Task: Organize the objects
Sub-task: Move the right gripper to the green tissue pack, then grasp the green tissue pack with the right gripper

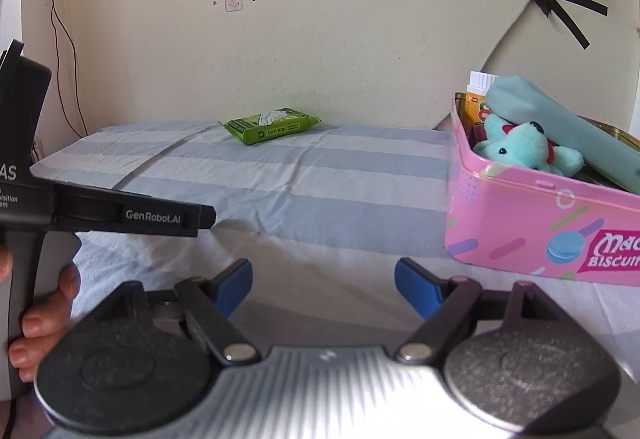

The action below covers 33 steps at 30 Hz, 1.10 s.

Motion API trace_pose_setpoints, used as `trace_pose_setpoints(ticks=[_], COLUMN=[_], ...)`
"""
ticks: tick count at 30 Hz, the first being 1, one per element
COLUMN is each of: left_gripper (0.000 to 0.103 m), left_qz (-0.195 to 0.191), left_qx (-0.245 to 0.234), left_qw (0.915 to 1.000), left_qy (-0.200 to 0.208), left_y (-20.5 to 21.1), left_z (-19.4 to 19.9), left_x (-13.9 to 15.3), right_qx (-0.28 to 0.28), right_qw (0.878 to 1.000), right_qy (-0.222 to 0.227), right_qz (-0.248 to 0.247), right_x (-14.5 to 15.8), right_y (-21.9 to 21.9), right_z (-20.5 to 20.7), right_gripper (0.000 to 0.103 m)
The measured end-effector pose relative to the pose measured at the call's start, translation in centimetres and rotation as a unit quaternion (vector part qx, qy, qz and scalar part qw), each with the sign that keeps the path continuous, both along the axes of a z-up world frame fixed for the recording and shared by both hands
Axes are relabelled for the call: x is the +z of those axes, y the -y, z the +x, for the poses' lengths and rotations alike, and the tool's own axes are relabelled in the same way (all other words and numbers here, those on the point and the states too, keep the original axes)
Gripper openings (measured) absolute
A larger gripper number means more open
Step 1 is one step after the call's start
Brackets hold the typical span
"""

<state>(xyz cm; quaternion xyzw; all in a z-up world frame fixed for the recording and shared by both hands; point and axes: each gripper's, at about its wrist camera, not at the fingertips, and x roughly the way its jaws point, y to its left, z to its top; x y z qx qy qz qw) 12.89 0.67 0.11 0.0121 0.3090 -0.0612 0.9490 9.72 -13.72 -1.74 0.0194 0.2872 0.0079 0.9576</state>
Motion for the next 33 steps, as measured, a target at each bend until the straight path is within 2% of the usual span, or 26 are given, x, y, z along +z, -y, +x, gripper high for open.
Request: trace_pose_setpoints(ticks=[7, 10, 12, 14, 16, 19, 23, 26, 27, 29, 32, 33], left_gripper=[0.075, 0.076, 0.076, 0.076, 0.076, 0.076, 0.076, 0.077, 0.080, 0.080, 0.084, 0.086], left_qz=[-0.008, -0.010, -0.012, -0.009, -0.018, -0.026, -0.032, -0.050, -0.055, -0.061, -0.047, -0.045], left_qx=[0.002, 0.005, 0.008, 0.018, 0.049, 0.113, 0.161, 0.170, 0.170, 0.174, 0.171, 0.169], left_qw=[1.0000, 0.9999, 0.9999, 0.9998, 0.9986, 0.9930, 0.9865, 0.9841, 0.9838, 0.9827, 0.9840, 0.9845], left_qy=[-0.002, -0.004, -0.005, -0.004, 0.007, 0.023, 0.004, -0.016, -0.015, -0.014, -0.015, -0.016], left_y=[0.0, -0.1, -0.4, -1.1, -2.7, -5.3, -7.5, -8.4, -8.5, -8.6, -7.9, -7.8], left_z=[-0.2, -0.1, 0.0, 0.2, 0.4, 1.0, 2.6, 3.4, 3.5, 3.7, 4.0, 4.0], left_x=[0.0, 0.0, 0.1, 0.3, 0.8, 1.4, 1.1, 0.8, 0.9, 0.8, 0.7, 0.7], right_qx=[-0.018, -0.007, 0.001, 0.007, 0.016, 0.032, 0.045, 0.069, 0.078, 0.061, 0.037, 0.025], right_qw=[1.000, 1.000, 1.000, 1.000, 1.000, 0.999, 0.999, 0.997, 0.997, 0.998, 0.999, 0.998], right_qy=[-0.010, -0.018, -0.017, -0.014, -0.015, -0.017, -0.013, -0.015, -0.016, -0.008, -0.020, -0.031], right_qz=[0.010, 0.018, 0.005, -0.013, -0.014, 0.009, 0.015, 0.012, 0.006, -0.008, 0.035, 0.055], right_x=[0.1, 0.7, 1.2, 1.8, 2.2, 2.5, 2.4, 2.2, 2.2, 2.2, 2.0, 1.7], right_y=[0.5, 0.4, 0.0, -0.5, -0.8, -1.4, -3.2, -4.8, -5.2, -5.6, -4.1, -3.4], right_z=[0.5, 1.2, 2.0, 3.1, 4.7, 8.3, 14.5, 19.7, 21.2, 24.4, 29.0, 30.4], right_gripper=[0.082, 0.083, 0.083, 0.083, 0.083, 0.085, 0.086, 0.088, 0.092, 0.095, 0.092, 0.087])
